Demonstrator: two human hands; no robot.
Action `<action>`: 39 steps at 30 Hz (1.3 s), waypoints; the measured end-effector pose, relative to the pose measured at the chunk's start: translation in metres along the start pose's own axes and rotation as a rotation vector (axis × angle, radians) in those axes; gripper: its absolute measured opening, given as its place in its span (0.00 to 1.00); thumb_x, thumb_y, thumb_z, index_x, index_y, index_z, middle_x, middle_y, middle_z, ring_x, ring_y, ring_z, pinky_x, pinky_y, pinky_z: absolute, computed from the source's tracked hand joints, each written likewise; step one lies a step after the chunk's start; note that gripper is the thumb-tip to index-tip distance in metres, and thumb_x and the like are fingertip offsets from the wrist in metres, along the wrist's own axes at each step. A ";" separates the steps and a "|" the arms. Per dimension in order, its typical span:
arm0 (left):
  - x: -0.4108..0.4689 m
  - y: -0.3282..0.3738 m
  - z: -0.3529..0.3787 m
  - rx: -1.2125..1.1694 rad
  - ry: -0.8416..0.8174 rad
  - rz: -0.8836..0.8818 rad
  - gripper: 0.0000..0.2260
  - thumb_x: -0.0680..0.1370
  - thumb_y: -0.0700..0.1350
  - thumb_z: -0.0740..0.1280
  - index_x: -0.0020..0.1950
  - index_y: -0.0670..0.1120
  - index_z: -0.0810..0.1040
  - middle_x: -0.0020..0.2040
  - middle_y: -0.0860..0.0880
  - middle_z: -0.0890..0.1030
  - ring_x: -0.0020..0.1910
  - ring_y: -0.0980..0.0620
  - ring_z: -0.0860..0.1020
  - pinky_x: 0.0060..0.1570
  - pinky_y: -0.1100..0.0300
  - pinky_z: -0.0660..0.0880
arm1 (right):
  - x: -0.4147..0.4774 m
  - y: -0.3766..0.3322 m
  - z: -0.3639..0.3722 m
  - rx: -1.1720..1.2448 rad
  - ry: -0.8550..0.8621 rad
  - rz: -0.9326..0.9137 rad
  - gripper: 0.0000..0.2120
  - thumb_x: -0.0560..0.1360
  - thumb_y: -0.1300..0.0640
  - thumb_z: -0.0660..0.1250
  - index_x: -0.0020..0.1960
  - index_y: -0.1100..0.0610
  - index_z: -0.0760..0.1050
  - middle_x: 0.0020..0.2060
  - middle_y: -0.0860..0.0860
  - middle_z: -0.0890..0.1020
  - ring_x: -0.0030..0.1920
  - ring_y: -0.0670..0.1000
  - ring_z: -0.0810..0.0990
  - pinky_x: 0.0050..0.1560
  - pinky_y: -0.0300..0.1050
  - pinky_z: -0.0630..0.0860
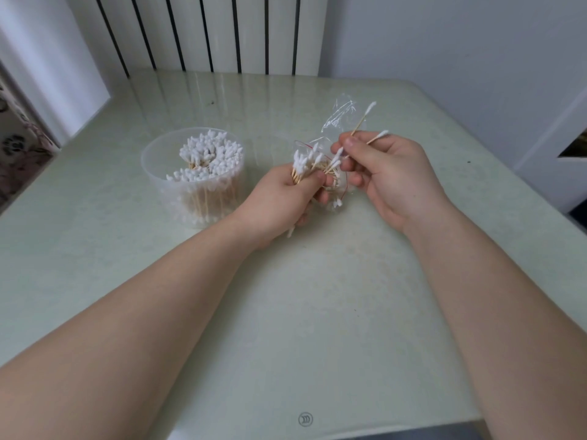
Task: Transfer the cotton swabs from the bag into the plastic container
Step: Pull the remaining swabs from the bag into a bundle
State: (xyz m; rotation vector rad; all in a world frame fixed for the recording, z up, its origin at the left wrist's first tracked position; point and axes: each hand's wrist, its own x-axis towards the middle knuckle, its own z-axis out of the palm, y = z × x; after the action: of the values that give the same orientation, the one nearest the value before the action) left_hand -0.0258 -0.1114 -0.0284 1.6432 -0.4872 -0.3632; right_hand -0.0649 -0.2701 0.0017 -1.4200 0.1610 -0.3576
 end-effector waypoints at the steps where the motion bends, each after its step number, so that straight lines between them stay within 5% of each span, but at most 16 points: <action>1: -0.001 0.002 0.001 -0.018 0.025 -0.015 0.10 0.84 0.44 0.62 0.45 0.45 0.77 0.32 0.50 0.75 0.26 0.53 0.67 0.27 0.61 0.66 | 0.000 0.000 -0.001 0.013 0.007 -0.018 0.04 0.78 0.65 0.68 0.47 0.62 0.81 0.42 0.58 0.83 0.36 0.49 0.77 0.32 0.38 0.72; 6: 0.001 0.001 0.001 -0.091 0.141 0.004 0.16 0.84 0.49 0.63 0.36 0.50 0.71 0.25 0.54 0.66 0.23 0.54 0.63 0.27 0.61 0.62 | -0.007 0.002 0.003 -0.281 -0.075 -0.077 0.04 0.78 0.66 0.69 0.51 0.63 0.82 0.33 0.51 0.83 0.32 0.48 0.77 0.32 0.39 0.76; 12: -0.002 0.002 0.002 -0.111 0.162 0.056 0.11 0.81 0.52 0.68 0.41 0.50 0.80 0.32 0.47 0.75 0.26 0.53 0.67 0.25 0.62 0.64 | -0.018 0.006 0.010 -0.536 -0.234 -0.126 0.23 0.74 0.67 0.69 0.64 0.48 0.77 0.31 0.55 0.82 0.31 0.49 0.75 0.38 0.41 0.77; 14: 0.000 0.002 0.002 -0.140 0.209 0.027 0.13 0.82 0.52 0.66 0.39 0.50 0.81 0.31 0.46 0.76 0.25 0.52 0.68 0.26 0.62 0.64 | -0.016 0.007 0.009 -0.528 -0.216 -0.111 0.25 0.75 0.66 0.71 0.71 0.56 0.73 0.32 0.54 0.84 0.33 0.50 0.78 0.40 0.43 0.79; 19: 0.002 0.004 0.001 -0.208 0.313 -0.026 0.16 0.84 0.52 0.63 0.38 0.47 0.78 0.35 0.46 0.77 0.30 0.51 0.73 0.28 0.60 0.68 | -0.011 0.000 0.005 -0.280 -0.161 -0.082 0.22 0.74 0.74 0.68 0.67 0.63 0.75 0.49 0.56 0.86 0.46 0.50 0.85 0.49 0.42 0.81; 24: -0.003 0.010 0.003 -0.328 0.250 -0.045 0.13 0.86 0.47 0.60 0.48 0.44 0.79 0.41 0.46 0.85 0.40 0.49 0.84 0.32 0.59 0.77 | -0.014 -0.003 0.005 -0.330 -0.150 -0.070 0.21 0.76 0.69 0.70 0.68 0.63 0.74 0.40 0.59 0.86 0.35 0.51 0.81 0.43 0.42 0.80; 31: -0.005 0.009 0.005 -0.076 0.245 0.028 0.14 0.84 0.52 0.64 0.47 0.44 0.83 0.25 0.56 0.75 0.23 0.58 0.70 0.24 0.66 0.65 | -0.022 -0.001 0.013 -0.509 -0.238 -0.089 0.36 0.72 0.63 0.76 0.76 0.52 0.66 0.34 0.55 0.85 0.33 0.50 0.79 0.38 0.43 0.77; 36: -0.011 0.015 0.006 -0.077 0.136 0.070 0.11 0.82 0.50 0.67 0.43 0.45 0.81 0.24 0.58 0.73 0.22 0.62 0.68 0.24 0.69 0.63 | -0.021 -0.002 0.007 -0.566 -0.208 -0.134 0.37 0.71 0.64 0.74 0.76 0.49 0.67 0.33 0.52 0.85 0.34 0.46 0.79 0.41 0.36 0.75; 39: -0.009 0.012 0.006 -0.041 0.144 0.042 0.14 0.83 0.49 0.66 0.37 0.48 0.76 0.25 0.55 0.71 0.23 0.56 0.66 0.25 0.63 0.62 | -0.022 0.000 0.008 -0.719 -0.240 -0.197 0.39 0.69 0.60 0.76 0.76 0.46 0.66 0.33 0.49 0.85 0.35 0.40 0.77 0.45 0.30 0.72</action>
State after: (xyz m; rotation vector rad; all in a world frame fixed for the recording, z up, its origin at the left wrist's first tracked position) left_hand -0.0375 -0.1130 -0.0179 1.6038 -0.4030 -0.2203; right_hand -0.0831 -0.2556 0.0011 -2.1853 -0.0590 -0.2973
